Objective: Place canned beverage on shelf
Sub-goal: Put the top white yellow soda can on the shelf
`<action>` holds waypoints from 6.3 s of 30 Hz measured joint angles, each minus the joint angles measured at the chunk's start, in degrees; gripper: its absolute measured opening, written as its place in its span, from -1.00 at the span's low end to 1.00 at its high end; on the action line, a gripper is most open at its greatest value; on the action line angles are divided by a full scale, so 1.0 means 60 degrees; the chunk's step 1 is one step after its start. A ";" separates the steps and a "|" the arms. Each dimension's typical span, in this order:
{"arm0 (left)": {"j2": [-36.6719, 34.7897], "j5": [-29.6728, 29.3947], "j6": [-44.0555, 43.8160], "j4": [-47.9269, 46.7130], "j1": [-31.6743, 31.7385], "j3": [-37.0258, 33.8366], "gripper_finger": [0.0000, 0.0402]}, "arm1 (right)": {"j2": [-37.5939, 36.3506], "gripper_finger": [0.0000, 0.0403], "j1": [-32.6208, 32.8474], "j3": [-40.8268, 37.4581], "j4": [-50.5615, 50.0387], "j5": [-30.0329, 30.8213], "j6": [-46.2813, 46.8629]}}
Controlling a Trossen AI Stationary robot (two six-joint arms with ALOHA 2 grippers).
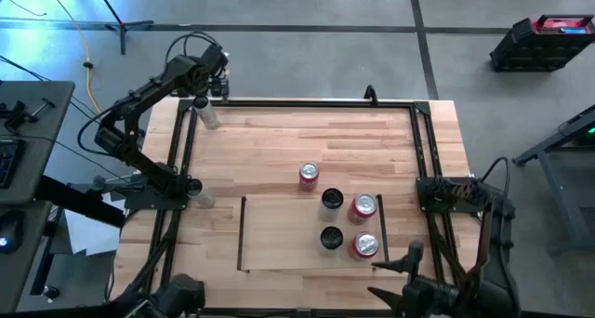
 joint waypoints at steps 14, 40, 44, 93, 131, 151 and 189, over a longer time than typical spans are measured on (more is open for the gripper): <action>-0.0821 -0.0852 -0.1513 0.0677 -0.0679 -0.1146 0.60 | 0.0027 0.15 0.0444 -0.0003 0.0130 0.0011 0.0106; -0.1495 -0.1020 -0.2617 0.2133 -0.0958 -0.2570 0.60 | 0.0318 0.15 0.0637 -0.0003 0.0185 0.0033 0.0375; -0.1494 -0.0998 -0.2516 0.2071 -0.0958 -0.2570 0.60 | 0.0318 0.15 0.0637 -0.0003 0.0185 0.0033 0.0372; -0.1211 -0.0860 -0.2412 0.3023 -0.0914 -0.3331 0.27 | 0.0661 0.15 0.0652 -0.0003 0.0214 -0.0033 0.0361; -0.4678 0.0556 -0.1637 -0.0020 -0.7015 -0.3215 0.25 | 0.0661 0.15 0.0655 -0.0003 0.0228 0.0015 0.0027; -0.4344 -0.1215 -0.6100 -0.1125 -1.1683 -0.3967 0.25 | 0.0661 0.15 0.0654 -0.0003 0.0396 0.0122 -0.0058; -0.3410 -0.1819 -0.7261 -0.0407 -1.2378 -0.4610 0.32 | 0.0661 0.15 0.0645 -0.0003 0.0415 0.0295 -0.0186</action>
